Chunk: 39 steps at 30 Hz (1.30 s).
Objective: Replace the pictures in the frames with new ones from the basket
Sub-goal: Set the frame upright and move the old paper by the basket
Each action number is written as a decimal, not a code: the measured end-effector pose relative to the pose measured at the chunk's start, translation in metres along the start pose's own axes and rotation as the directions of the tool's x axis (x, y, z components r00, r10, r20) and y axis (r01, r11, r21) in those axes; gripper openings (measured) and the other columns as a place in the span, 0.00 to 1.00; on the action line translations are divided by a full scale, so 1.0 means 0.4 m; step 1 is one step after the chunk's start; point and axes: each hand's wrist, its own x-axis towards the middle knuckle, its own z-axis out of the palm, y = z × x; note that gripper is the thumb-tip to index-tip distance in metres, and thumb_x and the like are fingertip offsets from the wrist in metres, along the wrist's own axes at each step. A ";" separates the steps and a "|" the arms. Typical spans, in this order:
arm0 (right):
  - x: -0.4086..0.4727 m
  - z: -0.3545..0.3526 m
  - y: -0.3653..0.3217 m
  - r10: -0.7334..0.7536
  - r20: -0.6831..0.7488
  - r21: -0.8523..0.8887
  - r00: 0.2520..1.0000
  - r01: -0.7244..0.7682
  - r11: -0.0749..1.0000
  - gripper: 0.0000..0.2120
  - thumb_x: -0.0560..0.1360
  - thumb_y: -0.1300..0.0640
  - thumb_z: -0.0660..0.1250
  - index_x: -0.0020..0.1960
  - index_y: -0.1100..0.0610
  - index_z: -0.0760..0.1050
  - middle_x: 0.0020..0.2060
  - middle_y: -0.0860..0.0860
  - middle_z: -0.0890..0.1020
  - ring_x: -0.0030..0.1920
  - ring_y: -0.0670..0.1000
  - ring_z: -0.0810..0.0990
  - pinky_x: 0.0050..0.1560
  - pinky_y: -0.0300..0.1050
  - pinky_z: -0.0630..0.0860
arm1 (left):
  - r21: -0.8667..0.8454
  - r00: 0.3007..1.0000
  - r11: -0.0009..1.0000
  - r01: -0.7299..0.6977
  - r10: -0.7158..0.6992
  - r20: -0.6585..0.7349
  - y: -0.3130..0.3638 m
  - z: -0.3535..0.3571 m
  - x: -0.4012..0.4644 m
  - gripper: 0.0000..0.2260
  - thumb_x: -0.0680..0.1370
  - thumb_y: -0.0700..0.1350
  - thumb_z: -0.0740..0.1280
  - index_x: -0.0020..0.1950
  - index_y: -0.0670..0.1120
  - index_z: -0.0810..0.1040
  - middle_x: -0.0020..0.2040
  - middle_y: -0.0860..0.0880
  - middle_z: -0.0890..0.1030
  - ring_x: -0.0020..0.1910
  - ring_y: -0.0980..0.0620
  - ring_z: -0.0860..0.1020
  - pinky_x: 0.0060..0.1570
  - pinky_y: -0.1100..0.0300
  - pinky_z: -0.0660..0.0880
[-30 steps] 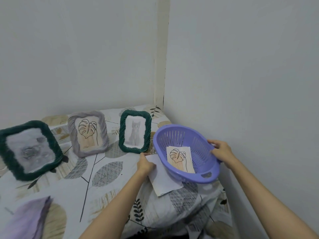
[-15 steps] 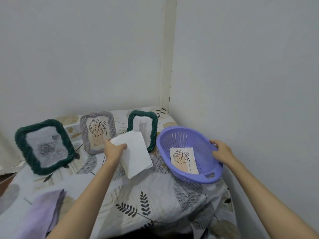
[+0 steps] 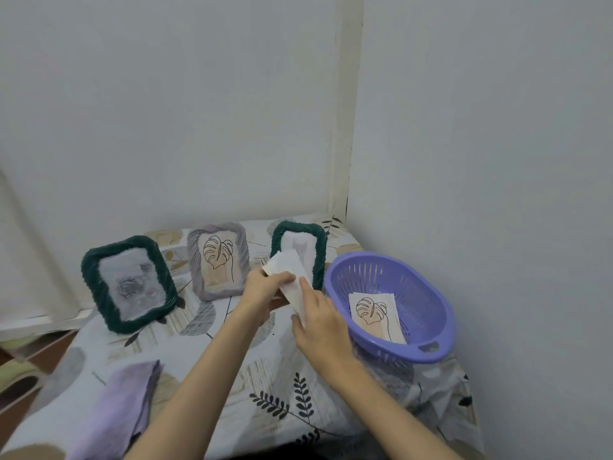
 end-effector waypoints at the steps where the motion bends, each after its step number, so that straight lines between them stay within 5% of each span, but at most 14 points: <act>1: 0.001 0.004 0.004 0.016 -0.031 0.056 0.999 -0.014 0.998 0.28 0.77 0.58 0.60 0.74 0.56 0.55 0.63 0.54 0.73 0.61 0.55 0.73 0.60 0.48 0.71 | 0.011 0.999 1.000 0.008 -0.009 0.045 0.002 0.000 -0.006 0.05 0.74 0.35 0.67 0.47 0.38 0.73 0.38 0.43 0.77 0.34 0.48 0.79 0.33 0.56 0.79; 5: 0.018 -0.020 0.020 0.173 -0.109 0.314 0.979 -0.132 0.940 0.18 0.77 0.64 0.58 0.66 0.58 0.69 0.53 0.53 0.80 0.48 0.50 0.79 0.47 0.38 0.73 | -0.025 0.979 0.998 0.065 -0.059 0.196 0.026 0.016 -0.014 0.19 0.74 0.51 0.68 0.52 0.34 0.75 0.42 0.44 0.74 0.37 0.47 0.80 0.40 0.57 0.82; 8: 0.037 -0.061 0.050 0.345 -0.081 0.491 0.935 -0.264 0.831 0.12 0.74 0.68 0.58 0.56 0.62 0.74 0.42 0.54 0.79 0.39 0.50 0.76 0.39 0.35 0.69 | 0.124 0.992 0.990 -0.063 0.048 0.121 0.026 0.041 -0.006 0.17 0.76 0.52 0.65 0.54 0.38 0.77 0.34 0.49 0.70 0.31 0.53 0.72 0.33 0.64 0.77; 10: 0.051 -0.097 0.082 0.438 -0.035 0.620 0.898 -0.325 0.715 0.12 0.72 0.69 0.59 0.51 0.59 0.75 0.43 0.53 0.80 0.43 0.54 0.78 0.43 0.43 0.73 | 0.321 0.981 0.929 -0.185 0.193 0.008 0.006 0.052 0.018 0.20 0.75 0.50 0.67 0.62 0.40 0.73 0.42 0.48 0.73 0.39 0.52 0.73 0.40 0.61 0.75; 13: 0.080 -0.151 0.139 0.503 0.095 0.729 0.859 -0.404 0.552 0.15 0.71 0.71 0.59 0.53 0.57 0.72 0.45 0.52 0.79 0.44 0.51 0.77 0.42 0.44 0.75 | 0.316 0.994 0.944 -0.091 0.067 0.086 -0.021 0.102 0.028 0.24 0.76 0.46 0.67 0.68 0.42 0.63 0.58 0.45 0.71 0.58 0.46 0.73 0.58 0.50 0.72; 15: 0.100 -0.174 0.178 0.538 0.145 0.705 0.830 -0.468 0.533 0.14 0.72 0.70 0.59 0.56 0.59 0.70 0.48 0.53 0.77 0.45 0.51 0.76 0.41 0.43 0.73 | 0.278 0.977 0.960 -0.024 -0.036 0.211 -0.034 0.167 0.027 0.16 0.77 0.38 0.63 0.64 0.41 0.65 0.57 0.44 0.73 0.58 0.43 0.74 0.56 0.48 0.73; 19: 0.141 -0.198 0.282 0.627 0.043 0.507 0.777 -0.558 0.657 0.14 0.71 0.69 0.59 0.56 0.63 0.71 0.47 0.56 0.77 0.44 0.54 0.74 0.39 0.42 0.69 | 0.273 0.959 0.959 0.075 -0.145 0.245 -0.065 0.292 0.064 0.19 0.74 0.28 0.57 0.65 0.37 0.64 0.60 0.39 0.73 0.60 0.40 0.73 0.59 0.45 0.73; 23: 0.165 -0.189 0.394 0.670 0.218 0.236 0.710 -0.704 0.670 0.13 0.69 0.70 0.59 0.52 0.70 0.75 0.40 0.57 0.76 0.42 0.53 0.73 0.40 0.42 0.67 | 0.263 0.904 0.909 0.323 -0.379 0.198 -0.088 0.334 0.106 0.16 0.76 0.31 0.53 0.62 0.41 0.62 0.55 0.38 0.72 0.55 0.39 0.73 0.53 0.45 0.73; 27: 0.157 -0.153 0.440 0.719 0.382 -0.009 0.581 -0.775 0.632 0.07 0.70 0.69 0.63 0.47 0.64 0.71 0.44 0.58 0.74 0.45 0.54 0.72 0.42 0.44 0.68 | 0.472 0.832 0.783 0.405 -0.529 0.164 -0.120 0.348 0.159 0.25 0.76 0.33 0.58 0.71 0.41 0.56 0.72 0.37 0.62 0.68 0.36 0.65 0.67 0.42 0.66; 30: 0.144 -0.135 0.440 0.732 0.435 -0.020 0.524 -0.807 0.590 0.05 0.71 0.67 0.65 0.42 0.63 0.69 0.38 0.58 0.72 0.36 0.54 0.71 0.32 0.43 0.68 | 0.466 0.809 0.759 0.455 -0.571 0.141 -0.142 0.357 0.176 0.28 0.76 0.40 0.59 0.73 0.41 0.50 0.74 0.40 0.56 0.70 0.36 0.61 0.68 0.46 0.63; 33: 0.142 -0.132 0.443 0.676 0.322 -0.031 0.662 -0.707 0.707 0.12 0.71 0.65 0.63 0.33 0.59 0.63 0.34 0.55 0.70 0.32 0.53 0.68 0.28 0.43 0.62 | 0.514 0.907 0.825 0.236 -0.376 0.187 -0.121 0.358 0.131 0.16 0.77 0.40 0.59 0.64 0.37 0.65 0.65 0.42 0.68 0.60 0.41 0.71 0.55 0.57 0.66; 35: 0.137 -0.147 0.441 0.558 0.125 -0.026 0.820 -0.560 0.828 0.03 0.72 0.66 0.61 0.42 0.61 0.72 0.43 0.59 0.75 0.43 0.57 0.73 0.37 0.46 0.68 | 0.558 0.988 0.823 -0.103 0.017 0.157 -0.132 0.336 0.120 0.12 0.76 0.34 0.57 0.58 0.37 0.72 0.59 0.41 0.73 0.56 0.43 0.74 0.50 0.58 0.67; 37: 0.128 -0.166 0.448 0.438 -0.070 -0.132 0.896 -0.444 0.886 0.17 0.71 0.68 0.61 0.59 0.60 0.74 0.57 0.59 0.76 0.56 0.60 0.72 0.54 0.49 0.70 | 0.611 0.921 0.710 -0.351 0.379 0.089 -0.139 0.298 0.102 0.18 0.74 0.31 0.56 0.63 0.40 0.72 0.68 0.42 0.67 0.68 0.46 0.66 0.63 0.59 0.64; 39: 0.116 -0.187 0.453 0.463 -0.127 -0.334 0.877 -0.478 0.813 0.22 0.72 0.65 0.61 0.66 0.56 0.69 0.62 0.58 0.72 0.59 0.62 0.69 0.58 0.52 0.67 | 0.712 0.880 0.613 -0.342 0.475 0.014 -0.156 0.262 0.105 0.22 0.74 0.32 0.58 0.69 0.41 0.66 0.74 0.41 0.57 0.74 0.43 0.55 0.72 0.52 0.57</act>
